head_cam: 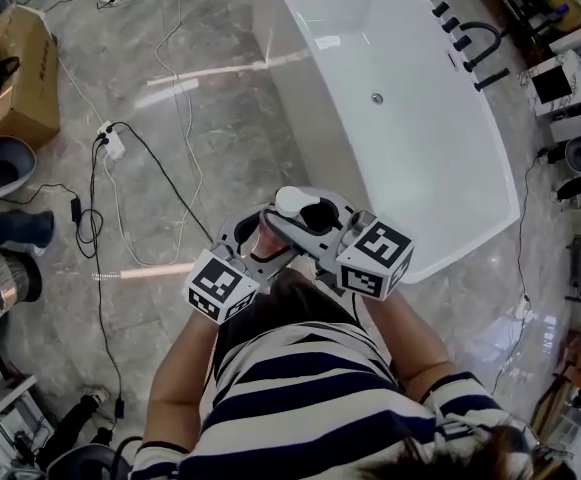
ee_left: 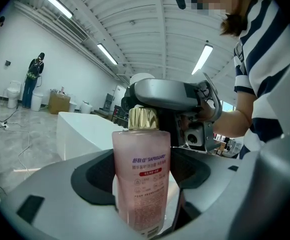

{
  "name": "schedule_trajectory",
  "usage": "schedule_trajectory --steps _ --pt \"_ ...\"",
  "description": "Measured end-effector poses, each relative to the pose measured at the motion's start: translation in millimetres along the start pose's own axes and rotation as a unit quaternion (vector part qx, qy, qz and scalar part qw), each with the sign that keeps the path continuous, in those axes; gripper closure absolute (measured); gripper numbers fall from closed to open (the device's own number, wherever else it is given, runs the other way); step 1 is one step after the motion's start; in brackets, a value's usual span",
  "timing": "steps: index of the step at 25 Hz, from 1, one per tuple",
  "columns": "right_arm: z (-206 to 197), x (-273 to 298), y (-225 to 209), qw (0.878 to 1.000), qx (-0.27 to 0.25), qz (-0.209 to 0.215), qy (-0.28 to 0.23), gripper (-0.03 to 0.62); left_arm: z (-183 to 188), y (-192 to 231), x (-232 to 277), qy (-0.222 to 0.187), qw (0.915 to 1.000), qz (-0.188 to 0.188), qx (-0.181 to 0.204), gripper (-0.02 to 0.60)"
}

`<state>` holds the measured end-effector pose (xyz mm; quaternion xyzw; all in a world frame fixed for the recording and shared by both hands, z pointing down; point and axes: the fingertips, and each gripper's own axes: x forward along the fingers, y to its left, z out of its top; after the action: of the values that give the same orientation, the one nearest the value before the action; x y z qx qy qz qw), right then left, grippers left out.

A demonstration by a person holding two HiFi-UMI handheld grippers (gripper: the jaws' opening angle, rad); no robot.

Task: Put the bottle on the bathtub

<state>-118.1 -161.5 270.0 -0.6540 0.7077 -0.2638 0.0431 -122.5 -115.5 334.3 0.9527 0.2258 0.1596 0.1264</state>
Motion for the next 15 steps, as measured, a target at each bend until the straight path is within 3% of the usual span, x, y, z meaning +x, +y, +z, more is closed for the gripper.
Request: schedule_trajectory --steps 10,15 --pt "11 13 -79 1.000 0.015 -0.010 -0.007 0.442 3 51 59 0.022 0.9997 -0.008 -0.006 0.245" --pt "6 20 -114 1.000 -0.004 -0.019 -0.002 0.442 -6 75 89 0.036 0.9993 -0.006 0.004 0.245"
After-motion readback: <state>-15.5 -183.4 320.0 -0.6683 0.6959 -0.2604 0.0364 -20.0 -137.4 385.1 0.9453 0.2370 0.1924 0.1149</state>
